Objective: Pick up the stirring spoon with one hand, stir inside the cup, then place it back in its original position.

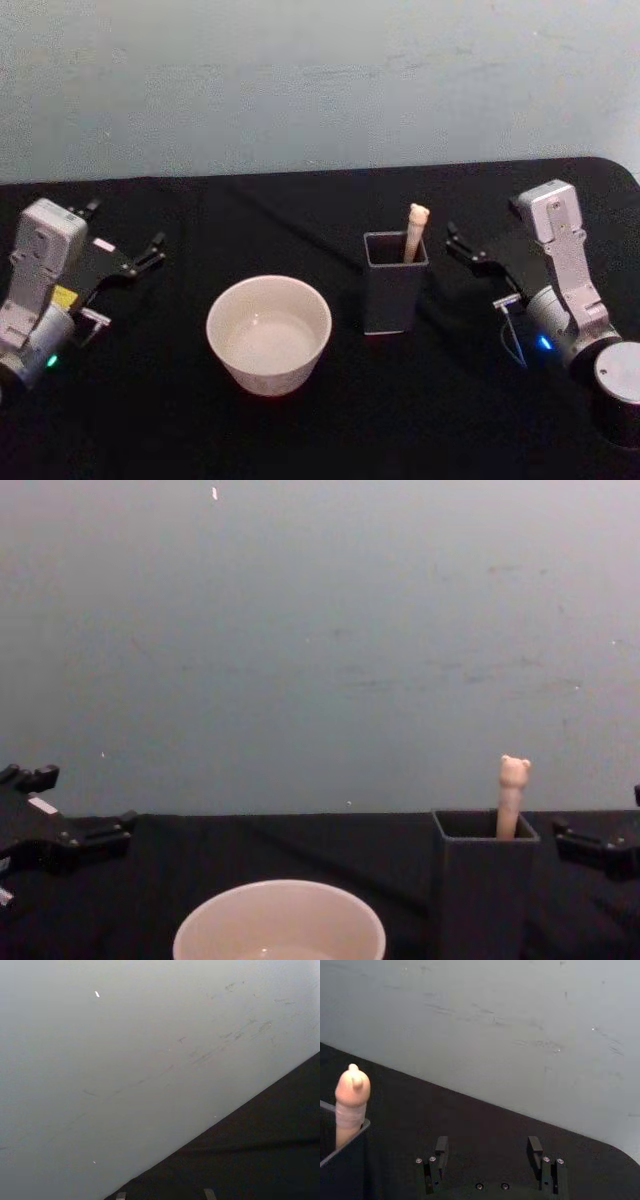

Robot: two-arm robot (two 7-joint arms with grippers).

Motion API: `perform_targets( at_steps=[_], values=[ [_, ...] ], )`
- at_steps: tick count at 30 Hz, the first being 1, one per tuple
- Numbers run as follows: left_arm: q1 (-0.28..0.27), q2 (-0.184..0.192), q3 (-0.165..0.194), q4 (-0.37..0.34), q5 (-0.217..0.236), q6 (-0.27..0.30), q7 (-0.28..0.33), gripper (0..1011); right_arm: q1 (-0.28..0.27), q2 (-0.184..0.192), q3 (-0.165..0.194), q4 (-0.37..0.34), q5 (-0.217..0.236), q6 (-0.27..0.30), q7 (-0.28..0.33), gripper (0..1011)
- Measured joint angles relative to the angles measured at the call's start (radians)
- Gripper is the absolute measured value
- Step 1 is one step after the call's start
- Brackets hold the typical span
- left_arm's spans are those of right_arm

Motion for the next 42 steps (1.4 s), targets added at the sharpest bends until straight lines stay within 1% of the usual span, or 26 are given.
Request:
perform_targets(
  at_steps=[42],
  values=[
    [0.0,0.0,0.0,0.0,0.0,0.0,0.0,1001,0.0,0.004,-0.004,-0.005,0.002,-0.004,0.0,1003]
  ],
)
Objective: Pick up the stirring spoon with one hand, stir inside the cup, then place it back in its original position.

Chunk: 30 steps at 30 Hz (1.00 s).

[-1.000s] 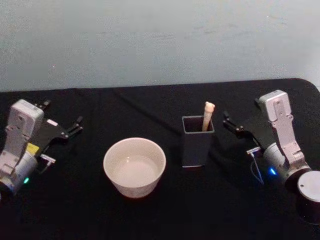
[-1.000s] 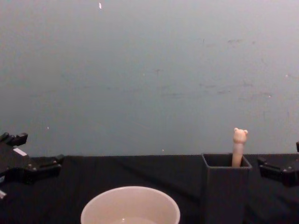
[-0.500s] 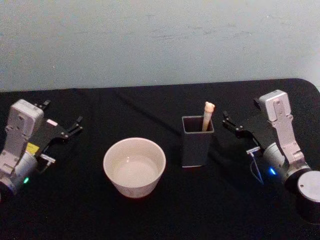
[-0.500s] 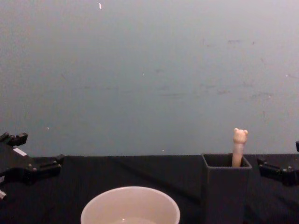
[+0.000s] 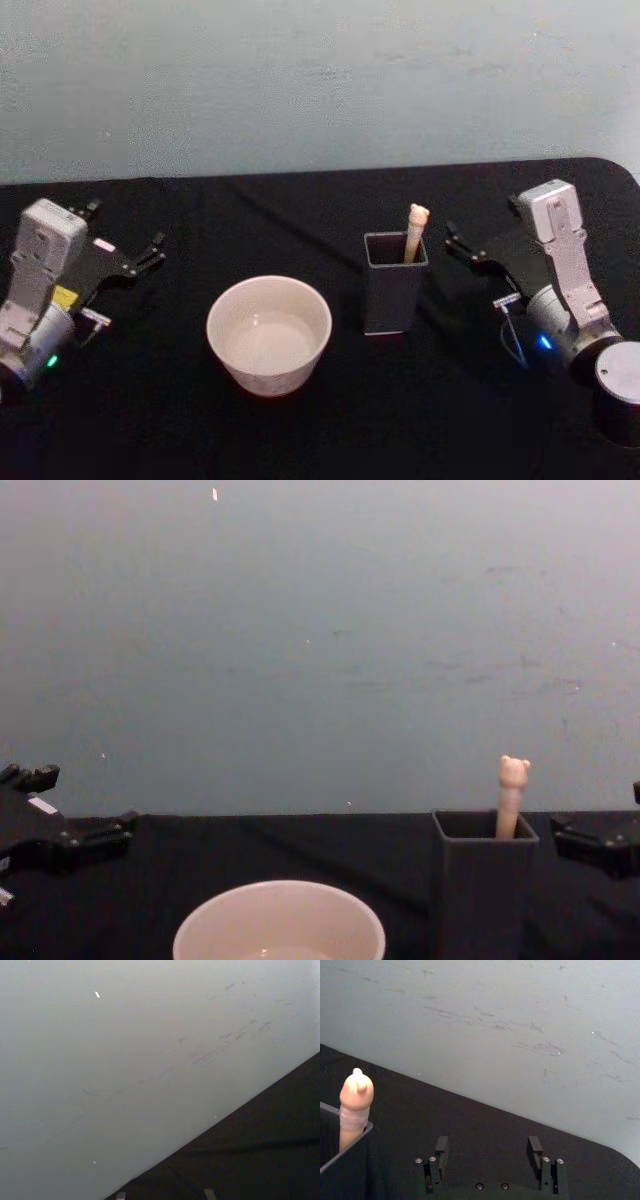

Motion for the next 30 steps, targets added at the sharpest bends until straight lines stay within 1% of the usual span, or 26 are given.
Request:
perform_targets(
  at_steps=[30],
  values=[
    [0.0,0.0,0.0,0.0,0.0,0.0,0.0,1001,0.0,0.0,0.0,0.0,0.0,0.0,0.0,1002]
  ],
)
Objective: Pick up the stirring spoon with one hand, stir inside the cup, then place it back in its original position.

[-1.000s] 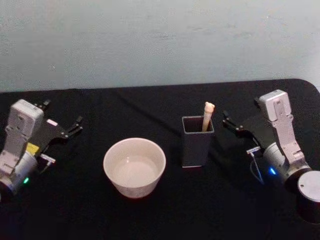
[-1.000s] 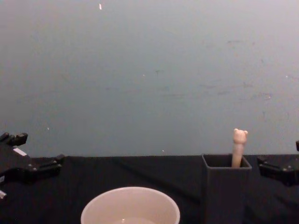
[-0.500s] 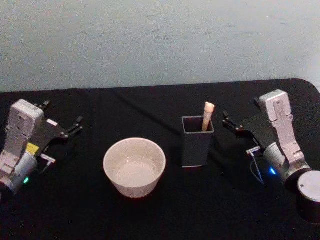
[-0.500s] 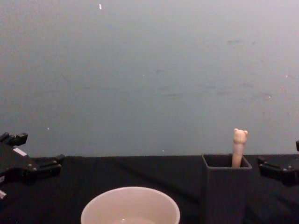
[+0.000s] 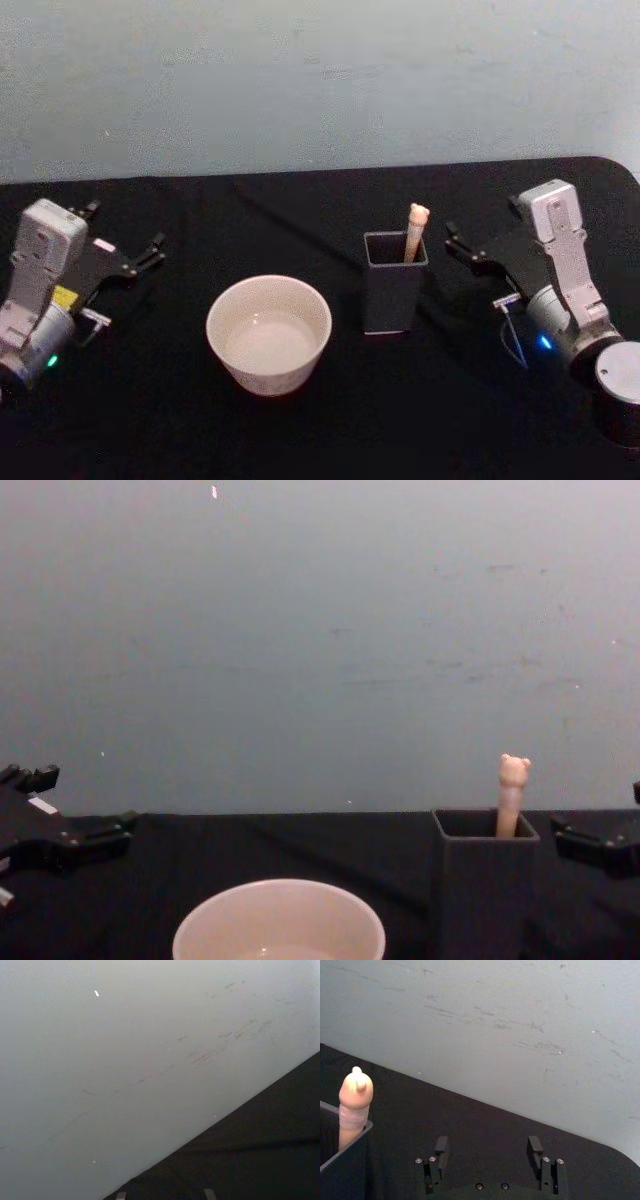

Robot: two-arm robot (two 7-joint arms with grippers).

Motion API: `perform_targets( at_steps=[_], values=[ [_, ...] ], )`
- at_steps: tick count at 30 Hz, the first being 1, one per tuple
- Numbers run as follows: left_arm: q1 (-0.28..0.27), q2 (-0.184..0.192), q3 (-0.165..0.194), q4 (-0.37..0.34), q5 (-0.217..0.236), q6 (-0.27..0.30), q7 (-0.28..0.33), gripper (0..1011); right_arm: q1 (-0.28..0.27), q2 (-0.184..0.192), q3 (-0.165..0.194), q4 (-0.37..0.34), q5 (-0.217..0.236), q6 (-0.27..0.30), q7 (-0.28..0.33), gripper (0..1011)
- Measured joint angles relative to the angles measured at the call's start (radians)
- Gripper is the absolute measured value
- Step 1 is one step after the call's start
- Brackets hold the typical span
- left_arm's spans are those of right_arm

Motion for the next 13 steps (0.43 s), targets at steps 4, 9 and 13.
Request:
perform_targets(
  at_steps=[4,9,13],
  values=[
    [0.0,0.0,0.0,0.0,0.0,0.0,0.0,1001,0.0,0.0,0.0,0.0,0.0,0.0,0.0,1003],
    [0.0,0.0,0.0,0.0,0.0,0.0,0.0,1001,0.0,0.0,0.0,0.0,0.0,0.0,0.0,1002],
    [0.0,0.0,0.0,0.0,0.0,0.0,0.0,1001,0.0,0.0,0.0,0.0,0.0,0.0,0.0,1003]
  ],
)
